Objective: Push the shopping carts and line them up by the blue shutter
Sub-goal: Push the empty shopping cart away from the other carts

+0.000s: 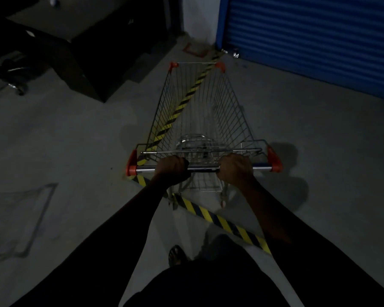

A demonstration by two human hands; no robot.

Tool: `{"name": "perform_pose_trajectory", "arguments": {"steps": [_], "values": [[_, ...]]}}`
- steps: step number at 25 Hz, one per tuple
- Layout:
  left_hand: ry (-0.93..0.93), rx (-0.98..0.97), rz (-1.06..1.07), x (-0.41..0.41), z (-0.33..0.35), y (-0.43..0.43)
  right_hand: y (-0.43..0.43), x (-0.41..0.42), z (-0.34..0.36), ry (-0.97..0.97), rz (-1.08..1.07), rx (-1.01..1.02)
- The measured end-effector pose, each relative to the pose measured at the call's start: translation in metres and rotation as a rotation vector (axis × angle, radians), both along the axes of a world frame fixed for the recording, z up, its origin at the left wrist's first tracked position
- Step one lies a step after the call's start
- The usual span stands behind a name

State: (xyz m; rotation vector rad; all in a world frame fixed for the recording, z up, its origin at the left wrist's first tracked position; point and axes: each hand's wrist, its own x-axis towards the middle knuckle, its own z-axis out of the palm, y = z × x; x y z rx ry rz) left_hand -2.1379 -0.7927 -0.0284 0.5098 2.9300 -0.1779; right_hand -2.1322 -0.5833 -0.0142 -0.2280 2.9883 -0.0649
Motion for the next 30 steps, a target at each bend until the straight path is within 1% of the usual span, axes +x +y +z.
{"name": "perform_pose_trajectory", "arguments": {"steps": [4,7,10,12,14,16,18,19,21,22,24,25,27,28,30], "values": [[-0.024,-0.033,-0.038,-0.069,0.004,-0.006,-0.01,-0.062,-0.004,0.008,-0.035,0.012],[0.047,-0.029,-0.069,-0.119,0.002,-0.009,-0.01,-0.107,-0.005,0.011,-0.065,-0.012],[0.112,-0.093,-0.123,-0.163,-0.005,-0.009,-0.008,-0.145,-0.003,0.012,-0.059,-0.026],[0.114,-0.057,-0.133,-0.194,-0.009,-0.01,-0.005,-0.174,-0.004,0.025,-0.052,-0.021],[0.08,0.025,-0.157,-0.217,-0.005,-0.006,-0.002,-0.193,-0.002,0.028,-0.054,-0.021],[0.073,0.02,-0.145,-0.225,0.001,-0.003,-0.002,-0.203,0.0,0.028,-0.052,-0.027],[0.015,0.116,-0.015,-0.235,0.011,0.001,-0.005,-0.209,0.0,0.009,-0.058,-0.047],[0.004,0.13,0.022,-0.237,0.011,0.002,-0.006,-0.209,-0.001,-0.005,-0.064,-0.052],[0.068,0.136,-0.053,-0.235,0.006,-0.003,-0.007,-0.209,-0.002,0.009,-0.086,-0.053],[0.06,0.164,-0.084,-0.233,0.006,-0.005,-0.007,-0.207,-0.001,0.022,-0.114,-0.091],[-0.032,0.326,-0.093,-0.226,0.009,-0.003,-0.008,-0.196,0.007,0.051,-0.172,-0.23],[-0.054,0.417,-0.114,-0.22,0.013,0.0,-0.007,-0.185,0.011,0.09,-0.202,-0.322],[-0.03,0.606,-0.212,-0.206,0.027,0.011,-0.005,-0.154,0.017,0.213,-0.279,-0.506],[-0.038,0.717,-0.272,-0.197,0.034,0.019,-0.004,-0.131,0.021,0.249,-0.353,-0.617],[-0.121,0.883,-0.394,-0.178,0.042,0.041,0.002,-0.08,0.03,0.334,-0.561,-0.842]]}}
